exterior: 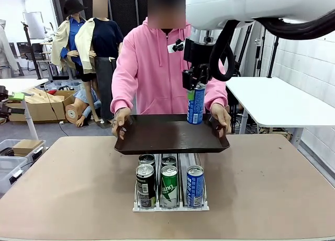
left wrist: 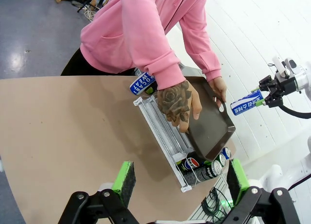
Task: Retrieve and hand over the desired beverage to the person.
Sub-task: Place the picked can on the Handle tray extended by the person.
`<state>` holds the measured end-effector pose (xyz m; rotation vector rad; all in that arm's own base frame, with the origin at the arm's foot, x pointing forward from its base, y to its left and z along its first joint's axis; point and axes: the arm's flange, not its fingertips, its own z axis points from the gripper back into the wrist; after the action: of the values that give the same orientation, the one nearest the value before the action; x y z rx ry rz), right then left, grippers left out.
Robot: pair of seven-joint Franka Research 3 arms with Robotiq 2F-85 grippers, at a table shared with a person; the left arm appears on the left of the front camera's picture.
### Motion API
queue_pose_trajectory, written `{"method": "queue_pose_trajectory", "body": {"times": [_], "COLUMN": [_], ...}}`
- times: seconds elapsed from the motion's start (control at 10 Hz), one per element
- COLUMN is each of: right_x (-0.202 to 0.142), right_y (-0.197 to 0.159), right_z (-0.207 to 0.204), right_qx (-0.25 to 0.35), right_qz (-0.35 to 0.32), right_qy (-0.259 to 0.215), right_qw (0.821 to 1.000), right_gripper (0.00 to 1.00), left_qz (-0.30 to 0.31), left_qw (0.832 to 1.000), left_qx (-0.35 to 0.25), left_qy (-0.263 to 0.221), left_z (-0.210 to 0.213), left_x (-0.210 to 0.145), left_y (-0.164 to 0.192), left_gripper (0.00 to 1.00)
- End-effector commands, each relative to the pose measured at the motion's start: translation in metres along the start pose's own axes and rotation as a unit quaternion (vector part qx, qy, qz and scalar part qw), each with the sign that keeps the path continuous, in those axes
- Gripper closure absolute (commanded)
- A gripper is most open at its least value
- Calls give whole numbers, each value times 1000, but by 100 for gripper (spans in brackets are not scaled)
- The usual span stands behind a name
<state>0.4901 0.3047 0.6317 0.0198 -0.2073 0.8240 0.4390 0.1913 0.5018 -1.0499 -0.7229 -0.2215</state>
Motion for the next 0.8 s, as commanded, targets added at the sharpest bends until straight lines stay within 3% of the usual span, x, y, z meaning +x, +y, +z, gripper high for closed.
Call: {"method": "queue_pose_trajectory", "body": {"times": [0.0,0.7], "right_x": [17,33], "right_y": [-6,-17], "right_z": [-2,-51], "right_qx": [6,44], "right_qz": [21,35], "right_qy": [0,26], "right_qw": [1000,998], "right_gripper": [84,84], "left_qz": [3,3], "left_qw": [1000,1000], "left_qx": [-3,-3], "left_qy": [-4,-4], "left_z": [2,2], "left_x": [1,1], "left_y": [-1,-1], "left_gripper": [0,0]}}
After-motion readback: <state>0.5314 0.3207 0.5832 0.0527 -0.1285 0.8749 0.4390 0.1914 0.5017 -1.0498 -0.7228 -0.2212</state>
